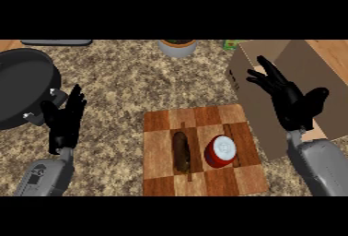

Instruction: Pick the sweet potato from the cutting board and place it in the cardboard box

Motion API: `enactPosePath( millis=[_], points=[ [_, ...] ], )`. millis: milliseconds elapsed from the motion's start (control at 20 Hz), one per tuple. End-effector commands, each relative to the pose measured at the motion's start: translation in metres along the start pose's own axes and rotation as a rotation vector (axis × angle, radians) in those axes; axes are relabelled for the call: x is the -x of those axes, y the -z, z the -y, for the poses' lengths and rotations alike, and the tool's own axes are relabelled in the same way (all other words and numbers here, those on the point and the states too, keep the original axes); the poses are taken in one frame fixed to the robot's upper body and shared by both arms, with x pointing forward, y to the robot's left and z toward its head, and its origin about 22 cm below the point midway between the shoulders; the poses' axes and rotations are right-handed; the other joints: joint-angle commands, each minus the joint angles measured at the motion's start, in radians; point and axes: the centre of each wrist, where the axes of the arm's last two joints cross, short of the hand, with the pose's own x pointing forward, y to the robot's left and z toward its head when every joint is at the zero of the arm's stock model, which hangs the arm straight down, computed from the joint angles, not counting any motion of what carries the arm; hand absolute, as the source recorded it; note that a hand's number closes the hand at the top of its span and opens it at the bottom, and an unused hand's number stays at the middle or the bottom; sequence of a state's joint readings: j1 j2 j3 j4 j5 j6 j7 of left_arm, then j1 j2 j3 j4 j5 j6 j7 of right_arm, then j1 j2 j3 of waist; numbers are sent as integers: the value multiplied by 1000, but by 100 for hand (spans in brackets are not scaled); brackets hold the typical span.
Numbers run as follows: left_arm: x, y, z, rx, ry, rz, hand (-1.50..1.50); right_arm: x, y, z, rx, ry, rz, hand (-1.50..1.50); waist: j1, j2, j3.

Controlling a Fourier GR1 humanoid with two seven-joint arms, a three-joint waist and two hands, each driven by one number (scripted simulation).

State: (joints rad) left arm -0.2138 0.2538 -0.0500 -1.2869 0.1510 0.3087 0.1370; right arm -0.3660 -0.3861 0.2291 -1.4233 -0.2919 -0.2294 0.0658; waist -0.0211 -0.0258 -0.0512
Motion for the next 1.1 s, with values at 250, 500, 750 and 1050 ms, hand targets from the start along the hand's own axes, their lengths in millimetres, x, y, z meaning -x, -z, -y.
enactPosePath(
  millis=[250, 500, 750, 1050],
  points=[
    [-65, 3, 10, 312, 282, 414, 0, -118, 12, -49, -124, -516, 434, -150, 7, -31, 34],
    [-53, -6, 7, 414, 287, 423, 0, -118, -5, -61, -159, -957, 328, -150, -2, -5, 41],
    [-69, -7, -4, 442, 288, 465, 0, -132, -34, -101, -340, -1241, 360, -150, 23, 7, 46],
    [-59, -7, 8, 447, 271, 463, 0, -158, -50, -155, -439, -1498, 244, -150, 24, 17, 46]
  ],
)
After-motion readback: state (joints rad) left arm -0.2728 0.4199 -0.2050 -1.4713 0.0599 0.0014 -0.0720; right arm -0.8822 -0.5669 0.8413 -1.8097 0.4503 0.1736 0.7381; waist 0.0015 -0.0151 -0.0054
